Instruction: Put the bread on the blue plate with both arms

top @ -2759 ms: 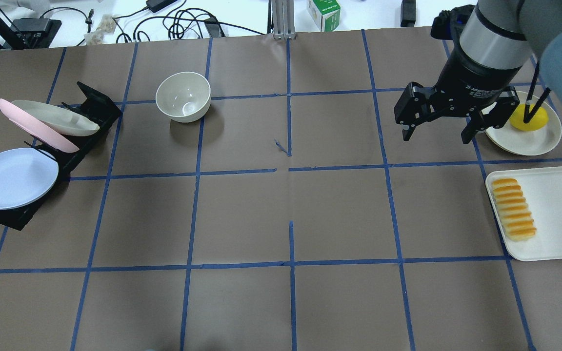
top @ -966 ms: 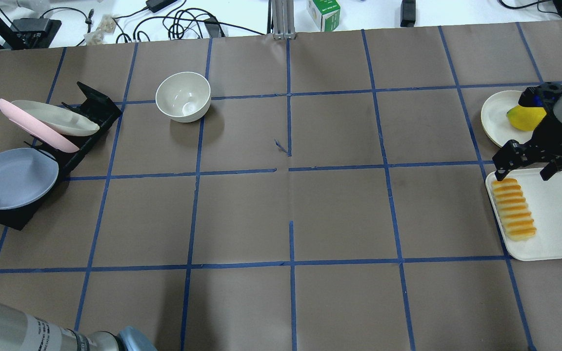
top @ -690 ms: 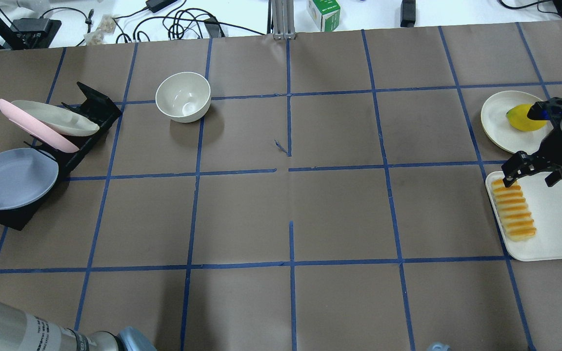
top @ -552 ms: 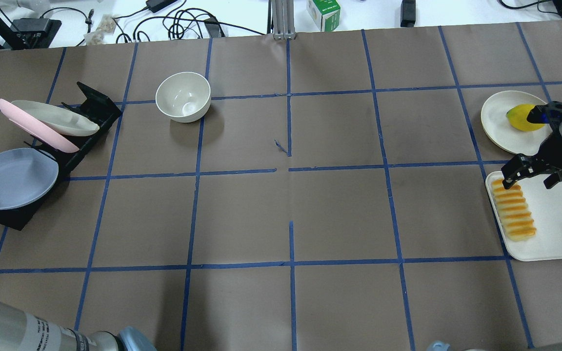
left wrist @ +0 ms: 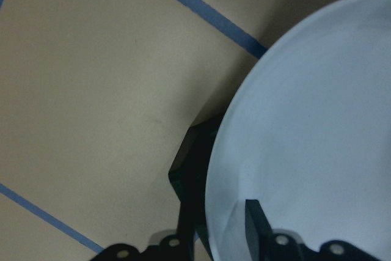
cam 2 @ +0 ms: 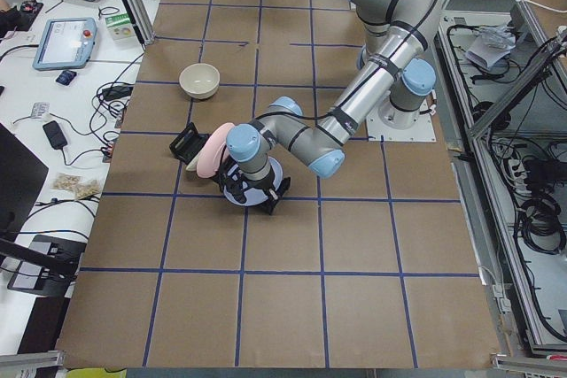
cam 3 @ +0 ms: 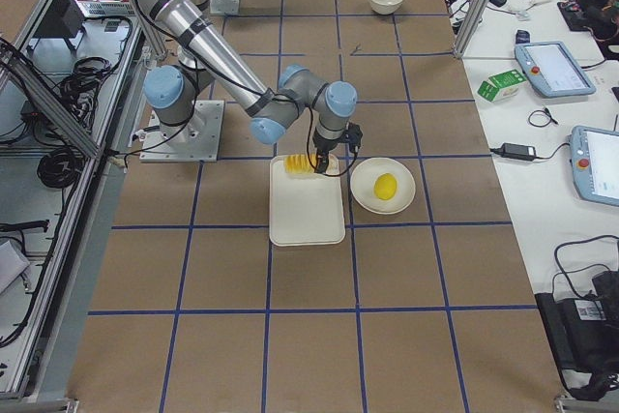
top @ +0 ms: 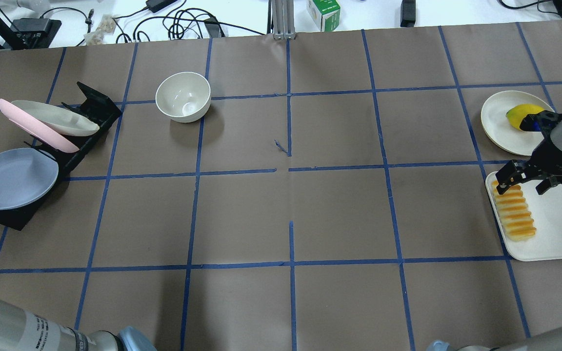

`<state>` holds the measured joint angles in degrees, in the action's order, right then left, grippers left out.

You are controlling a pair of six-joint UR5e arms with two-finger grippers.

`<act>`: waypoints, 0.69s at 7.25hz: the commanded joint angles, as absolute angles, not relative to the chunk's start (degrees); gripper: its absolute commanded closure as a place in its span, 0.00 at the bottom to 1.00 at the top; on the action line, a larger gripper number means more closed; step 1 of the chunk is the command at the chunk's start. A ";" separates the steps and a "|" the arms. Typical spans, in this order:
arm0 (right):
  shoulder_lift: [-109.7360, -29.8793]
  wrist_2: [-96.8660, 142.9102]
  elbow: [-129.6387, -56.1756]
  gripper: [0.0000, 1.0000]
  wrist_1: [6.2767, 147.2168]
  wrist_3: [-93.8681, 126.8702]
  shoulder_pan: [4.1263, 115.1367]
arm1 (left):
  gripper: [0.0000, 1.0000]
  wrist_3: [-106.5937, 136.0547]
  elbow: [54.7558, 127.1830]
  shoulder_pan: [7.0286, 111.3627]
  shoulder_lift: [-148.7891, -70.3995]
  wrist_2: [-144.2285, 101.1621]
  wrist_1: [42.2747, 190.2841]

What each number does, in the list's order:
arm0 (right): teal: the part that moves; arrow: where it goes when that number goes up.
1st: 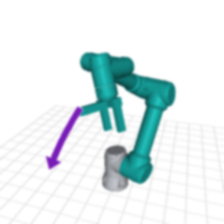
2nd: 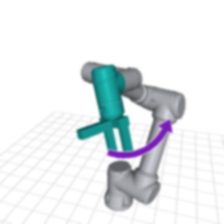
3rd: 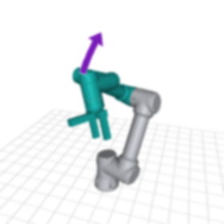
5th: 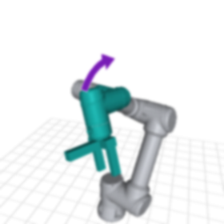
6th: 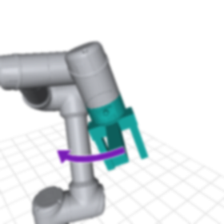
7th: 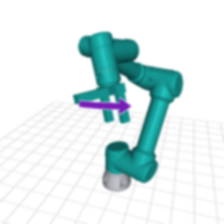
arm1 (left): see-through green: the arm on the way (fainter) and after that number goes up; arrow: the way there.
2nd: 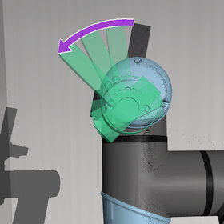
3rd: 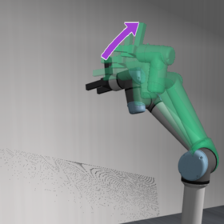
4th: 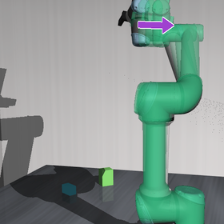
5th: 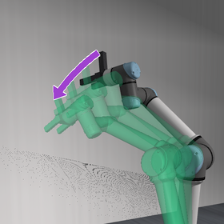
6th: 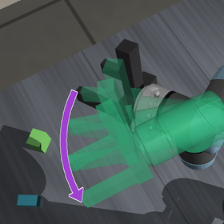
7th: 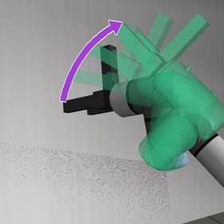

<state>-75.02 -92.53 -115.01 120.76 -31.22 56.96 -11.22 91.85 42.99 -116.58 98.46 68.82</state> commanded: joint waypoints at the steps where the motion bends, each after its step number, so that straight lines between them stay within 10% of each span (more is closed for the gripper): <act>1: -74.36 -92.99 -114.87 0.02 120.68 -32.34 56.95 | 1.00 -11.16 91.67 42.98 -116.54 98.26 68.82; 5: -73.74 -93.16 -115.14 0.35 119.71 -32.26 56.95 | 1.00 -12.21 89.75 43.07 -114.71 98.87 69.78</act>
<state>-73.85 -92.99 -115.07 120.12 -32.29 56.95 -11.50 90.92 43.03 -115.72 98.56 69.11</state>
